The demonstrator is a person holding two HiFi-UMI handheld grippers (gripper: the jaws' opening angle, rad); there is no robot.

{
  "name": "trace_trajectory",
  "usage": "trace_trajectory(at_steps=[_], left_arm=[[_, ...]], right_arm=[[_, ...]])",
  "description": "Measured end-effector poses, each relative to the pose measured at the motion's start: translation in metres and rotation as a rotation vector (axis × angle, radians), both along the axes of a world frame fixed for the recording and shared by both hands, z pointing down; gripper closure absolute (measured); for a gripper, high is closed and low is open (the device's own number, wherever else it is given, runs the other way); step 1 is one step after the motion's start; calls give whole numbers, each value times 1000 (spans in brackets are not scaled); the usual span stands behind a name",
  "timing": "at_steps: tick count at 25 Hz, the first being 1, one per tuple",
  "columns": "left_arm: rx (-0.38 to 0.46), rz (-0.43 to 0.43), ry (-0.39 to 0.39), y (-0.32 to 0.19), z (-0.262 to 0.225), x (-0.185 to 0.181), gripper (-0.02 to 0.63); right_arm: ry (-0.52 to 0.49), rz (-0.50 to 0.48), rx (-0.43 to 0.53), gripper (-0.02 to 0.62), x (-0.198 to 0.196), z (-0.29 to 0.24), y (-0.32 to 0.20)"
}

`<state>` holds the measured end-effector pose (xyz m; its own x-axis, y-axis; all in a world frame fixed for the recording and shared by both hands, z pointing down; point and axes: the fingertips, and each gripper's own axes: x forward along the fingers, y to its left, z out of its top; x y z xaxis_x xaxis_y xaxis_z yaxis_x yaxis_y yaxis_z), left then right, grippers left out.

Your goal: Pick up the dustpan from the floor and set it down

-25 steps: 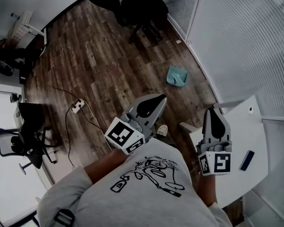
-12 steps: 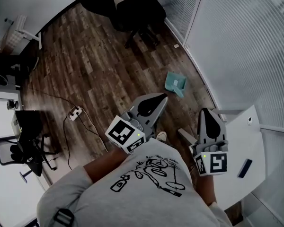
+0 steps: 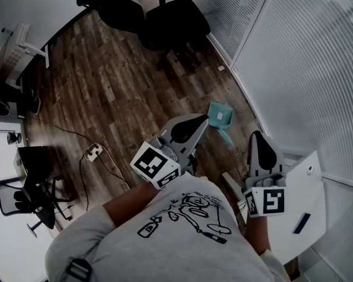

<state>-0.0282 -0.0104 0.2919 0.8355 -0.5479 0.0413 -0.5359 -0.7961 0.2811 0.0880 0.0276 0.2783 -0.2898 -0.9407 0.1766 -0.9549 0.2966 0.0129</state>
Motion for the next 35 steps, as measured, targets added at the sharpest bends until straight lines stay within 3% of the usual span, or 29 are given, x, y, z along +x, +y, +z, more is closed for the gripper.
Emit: trace_trajectory(at_steps=[8,16,35], left_arm=[[9,17,10,-56,-7,-23,604],[6,24,3,-72,-3,-26,604],[8,55,35,-68,-13,67,604]], right_arm=[[11,9,13,589,-28,-9,-55],[12,25,5,589,-28,-6,-66],[22,45,31,589,55,-20,-65]])
